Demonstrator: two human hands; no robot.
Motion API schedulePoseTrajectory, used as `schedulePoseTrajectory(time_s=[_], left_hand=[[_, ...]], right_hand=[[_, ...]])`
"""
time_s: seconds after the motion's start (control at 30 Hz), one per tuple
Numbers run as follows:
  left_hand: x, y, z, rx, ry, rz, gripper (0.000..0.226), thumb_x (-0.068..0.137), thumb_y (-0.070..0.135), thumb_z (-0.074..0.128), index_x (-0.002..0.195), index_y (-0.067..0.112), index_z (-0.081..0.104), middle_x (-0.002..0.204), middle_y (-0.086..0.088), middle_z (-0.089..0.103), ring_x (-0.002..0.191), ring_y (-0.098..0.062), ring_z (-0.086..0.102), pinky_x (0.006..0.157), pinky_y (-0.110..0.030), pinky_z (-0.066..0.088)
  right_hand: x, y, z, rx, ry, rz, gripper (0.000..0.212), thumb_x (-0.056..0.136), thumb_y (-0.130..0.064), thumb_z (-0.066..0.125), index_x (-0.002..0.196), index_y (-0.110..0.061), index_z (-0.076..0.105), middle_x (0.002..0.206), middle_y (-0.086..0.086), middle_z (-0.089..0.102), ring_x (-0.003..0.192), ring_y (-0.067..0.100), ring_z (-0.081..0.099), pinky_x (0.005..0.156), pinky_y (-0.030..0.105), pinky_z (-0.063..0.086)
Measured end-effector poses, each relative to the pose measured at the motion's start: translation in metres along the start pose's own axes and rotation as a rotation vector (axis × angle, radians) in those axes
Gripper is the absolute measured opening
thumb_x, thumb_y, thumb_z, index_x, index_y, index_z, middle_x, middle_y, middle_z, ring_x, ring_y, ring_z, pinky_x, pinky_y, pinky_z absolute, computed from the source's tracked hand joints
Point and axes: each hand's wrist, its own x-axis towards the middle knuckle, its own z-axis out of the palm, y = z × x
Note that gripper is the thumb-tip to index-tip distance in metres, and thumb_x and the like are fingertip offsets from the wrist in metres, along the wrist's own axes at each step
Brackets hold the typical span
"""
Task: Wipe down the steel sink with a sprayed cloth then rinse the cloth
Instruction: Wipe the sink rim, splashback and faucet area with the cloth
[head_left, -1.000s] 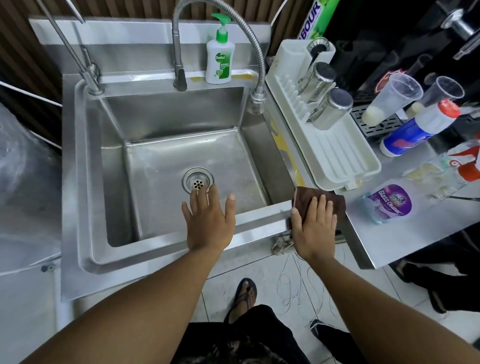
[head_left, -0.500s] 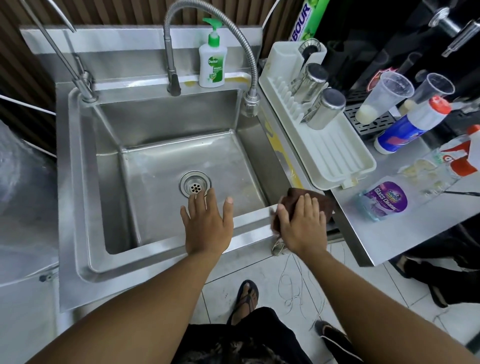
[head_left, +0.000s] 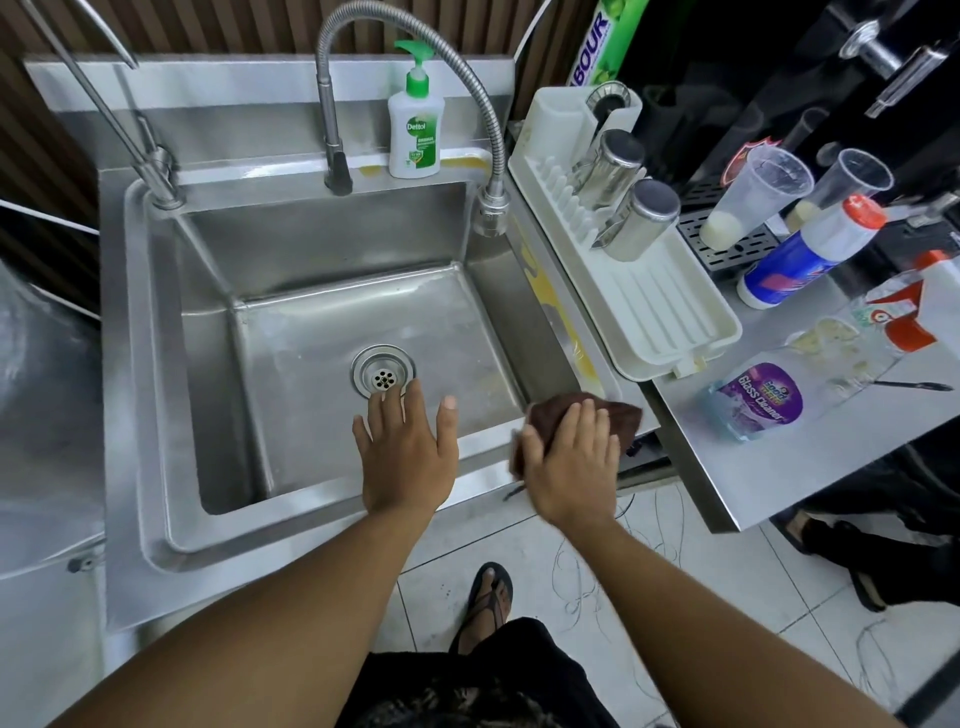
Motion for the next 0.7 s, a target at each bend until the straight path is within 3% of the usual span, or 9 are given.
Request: schedulePoseTrajectory(time_s=[0.13, 0.23, 0.43, 0.53, 0.7], left_hand=[[-0.001, 0.0, -0.001, -0.003, 0.003, 0.006, 0.082, 0.095, 0.063, 0.001, 0.151, 0.014, 0.035, 0.156, -0.009, 0.038, 0.147, -0.031, 0.024, 0.12, -0.056, 0.017], [-0.001, 0.001, -0.001, -0.005, 0.0, 0.0, 0.083, 0.095, 0.065, 0.0, 0.151, 0.014, 0.035, 0.156, -0.009, 0.037, 0.147, -0.03, 0.023, 0.12, -0.056, 0.016], [0.0, 0.001, 0.0, -0.002, -0.008, -0.009, 0.085, 0.094, 0.066, -0.002, 0.152, 0.016, 0.033, 0.158, -0.007, 0.035, 0.148, -0.028, 0.021, 0.121, -0.055, 0.015], [-0.001, 0.002, 0.0, -0.003, 0.003, -0.007, 0.085, 0.094, 0.066, -0.002, 0.152, 0.014, 0.034, 0.157, -0.008, 0.036, 0.148, -0.029, 0.022, 0.12, -0.055, 0.016], [-0.001, 0.001, -0.001, -0.01, -0.004, -0.003, 0.086, 0.093, 0.066, -0.002, 0.152, 0.015, 0.034, 0.157, -0.008, 0.036, 0.148, -0.03, 0.022, 0.121, -0.055, 0.016]], right_hand=[[0.038, 0.035, -0.018, 0.068, -0.027, 0.163, 0.085, 0.1, -0.063, 0.022, 0.159, -0.003, 0.008, 0.168, 0.016, 0.005, 0.155, 0.029, 0.0, 0.124, 0.05, 0.005], [0.025, 0.016, -0.014, 0.077, -0.024, 0.183, 0.09, 0.097, -0.068, 0.016, 0.159, -0.003, 0.011, 0.168, 0.016, 0.005, 0.155, 0.03, -0.002, 0.124, 0.05, 0.002], [-0.04, -0.042, -0.006, 0.066, -0.096, -0.105, 0.108, 0.083, -0.076, -0.016, 0.159, -0.004, 0.012, 0.168, 0.012, 0.008, 0.155, 0.027, -0.003, 0.123, 0.044, -0.005], [-0.032, -0.035, -0.011, 0.052, -0.116, -0.139, 0.104, 0.086, -0.076, -0.007, 0.16, -0.006, 0.012, 0.168, 0.01, 0.01, 0.155, 0.023, 0.003, 0.124, 0.041, -0.001], [0.031, 0.016, -0.023, -0.005, -0.121, 0.092, 0.088, 0.098, -0.067, 0.015, 0.16, -0.004, 0.006, 0.169, 0.012, 0.003, 0.155, 0.024, -0.002, 0.125, 0.046, 0.001]])
